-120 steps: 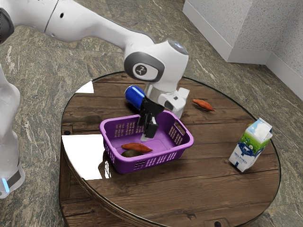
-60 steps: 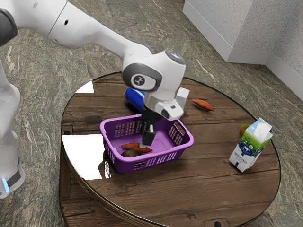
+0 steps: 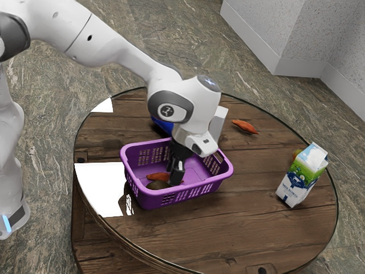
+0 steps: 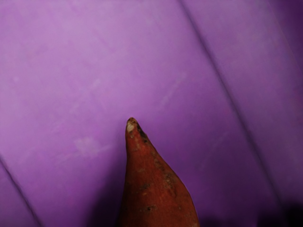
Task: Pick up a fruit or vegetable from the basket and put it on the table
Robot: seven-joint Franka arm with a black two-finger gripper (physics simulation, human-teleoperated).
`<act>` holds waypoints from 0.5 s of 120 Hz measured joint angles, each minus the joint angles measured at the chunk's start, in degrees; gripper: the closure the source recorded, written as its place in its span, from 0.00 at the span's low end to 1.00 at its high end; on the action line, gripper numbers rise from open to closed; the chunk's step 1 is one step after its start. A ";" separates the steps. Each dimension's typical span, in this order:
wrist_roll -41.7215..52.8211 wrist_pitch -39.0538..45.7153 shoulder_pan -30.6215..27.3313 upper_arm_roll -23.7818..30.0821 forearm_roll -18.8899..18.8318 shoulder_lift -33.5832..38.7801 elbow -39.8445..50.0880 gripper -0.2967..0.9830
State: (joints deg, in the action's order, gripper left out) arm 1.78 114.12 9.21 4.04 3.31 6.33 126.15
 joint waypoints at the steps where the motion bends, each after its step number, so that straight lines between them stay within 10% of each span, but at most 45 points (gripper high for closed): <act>1: 0.03 0.08 0.00 0.00 0.00 -0.11 0.00 0.39; 44: 0.84 2.94 -0.06 -0.01 0.52 -0.34 1.83 0.42; 60: 0.94 3.79 -0.08 0.00 1.08 -0.57 2.45 0.18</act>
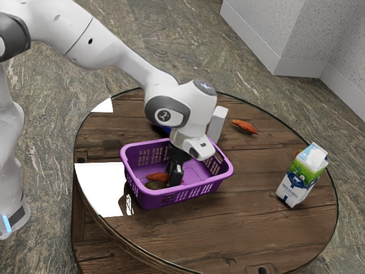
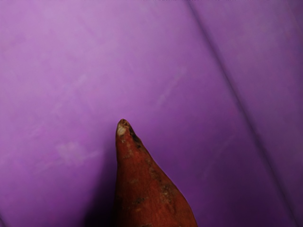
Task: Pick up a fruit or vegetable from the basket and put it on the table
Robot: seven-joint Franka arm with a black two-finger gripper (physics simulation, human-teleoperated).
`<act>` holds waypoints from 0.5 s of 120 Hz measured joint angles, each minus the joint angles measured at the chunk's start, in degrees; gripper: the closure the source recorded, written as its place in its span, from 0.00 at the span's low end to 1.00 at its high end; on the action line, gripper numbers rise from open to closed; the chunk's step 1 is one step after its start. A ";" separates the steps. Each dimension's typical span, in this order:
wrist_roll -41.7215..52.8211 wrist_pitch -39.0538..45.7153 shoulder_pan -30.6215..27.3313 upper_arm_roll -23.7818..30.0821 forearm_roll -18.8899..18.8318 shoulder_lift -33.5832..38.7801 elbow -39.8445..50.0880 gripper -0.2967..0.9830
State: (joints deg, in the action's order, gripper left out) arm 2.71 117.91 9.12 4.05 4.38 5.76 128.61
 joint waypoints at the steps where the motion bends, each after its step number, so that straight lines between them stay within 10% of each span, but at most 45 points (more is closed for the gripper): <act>1: 0.01 0.05 0.03 0.00 0.07 -0.01 0.01 0.17; 60: 0.51 1.01 -0.32 -0.09 0.69 1.70 0.09 0.51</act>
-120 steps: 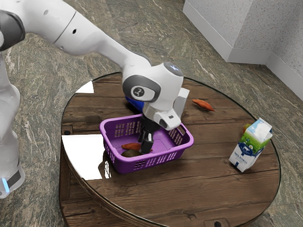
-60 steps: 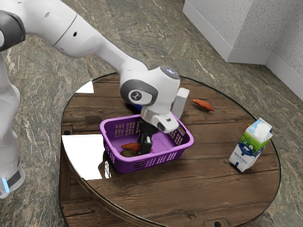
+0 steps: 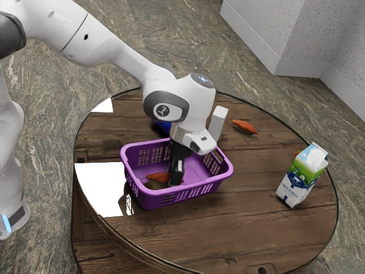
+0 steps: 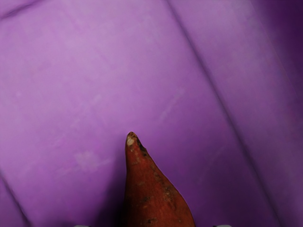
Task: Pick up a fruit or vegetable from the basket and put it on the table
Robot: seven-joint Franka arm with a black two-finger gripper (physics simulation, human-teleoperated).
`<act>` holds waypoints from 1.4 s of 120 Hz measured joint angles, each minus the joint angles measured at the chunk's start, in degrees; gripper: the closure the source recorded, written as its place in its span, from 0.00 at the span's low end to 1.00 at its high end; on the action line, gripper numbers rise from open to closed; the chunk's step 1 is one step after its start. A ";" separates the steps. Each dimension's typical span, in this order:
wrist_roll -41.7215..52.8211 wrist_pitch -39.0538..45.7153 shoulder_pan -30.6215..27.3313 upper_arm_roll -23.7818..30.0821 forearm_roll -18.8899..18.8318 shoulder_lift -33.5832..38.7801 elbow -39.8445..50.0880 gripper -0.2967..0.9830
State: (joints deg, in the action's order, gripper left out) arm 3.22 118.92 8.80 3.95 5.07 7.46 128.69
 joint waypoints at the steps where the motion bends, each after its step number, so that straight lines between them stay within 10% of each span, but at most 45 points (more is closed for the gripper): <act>1: 0.00 0.00 0.00 0.00 0.01 0.00 0.01 0.52; 94: -0.92 0.50 -0.17 -0.20 -3.98 8.07 -8.73 0.65; 132: 4.74 -0.63 -10.06 -5.94 -6.60 -16.12 -37.42 0.65; 168: 11.31 -1.31 -14.08 1.84 -6.17 -28.61 -54.35 0.65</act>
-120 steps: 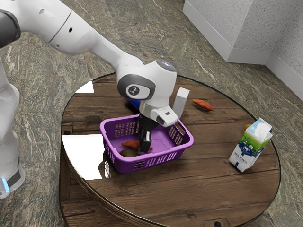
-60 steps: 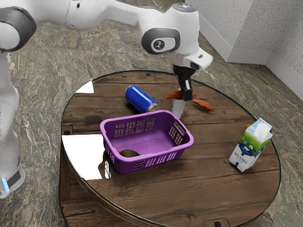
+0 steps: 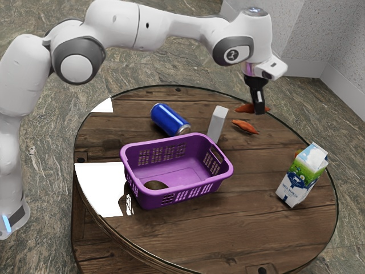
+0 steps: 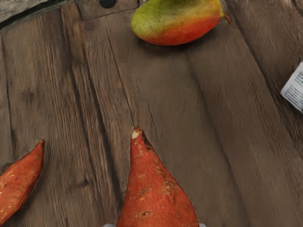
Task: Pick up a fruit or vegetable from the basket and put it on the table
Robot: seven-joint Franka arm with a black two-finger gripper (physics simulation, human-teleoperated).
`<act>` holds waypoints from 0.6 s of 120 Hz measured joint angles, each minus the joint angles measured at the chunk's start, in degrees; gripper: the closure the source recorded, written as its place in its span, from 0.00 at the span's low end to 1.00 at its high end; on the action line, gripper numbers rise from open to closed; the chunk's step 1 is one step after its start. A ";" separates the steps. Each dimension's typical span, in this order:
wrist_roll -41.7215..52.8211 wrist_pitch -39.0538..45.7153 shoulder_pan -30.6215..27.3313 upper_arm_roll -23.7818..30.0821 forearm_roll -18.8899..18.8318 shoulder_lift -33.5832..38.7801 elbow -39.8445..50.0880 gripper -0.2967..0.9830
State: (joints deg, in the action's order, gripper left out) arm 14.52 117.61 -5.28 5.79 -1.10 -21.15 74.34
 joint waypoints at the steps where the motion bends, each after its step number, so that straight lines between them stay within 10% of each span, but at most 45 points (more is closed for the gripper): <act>1: 0.17 0.00 -0.20 0.37 0.00 -0.31 -0.35 0.65; 22: 3.22 0.15 -1.69 4.13 -0.03 -4.73 -5.39 0.65; 48: 6.17 0.17 -2.33 4.05 0.80 -1.26 -5.03 0.32; 72: -12.92 -2.30 1.06 -0.69 4.37 27.62 22.50 0.25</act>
State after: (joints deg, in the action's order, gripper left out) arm 1.60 115.31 -4.22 5.10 3.27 6.47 96.84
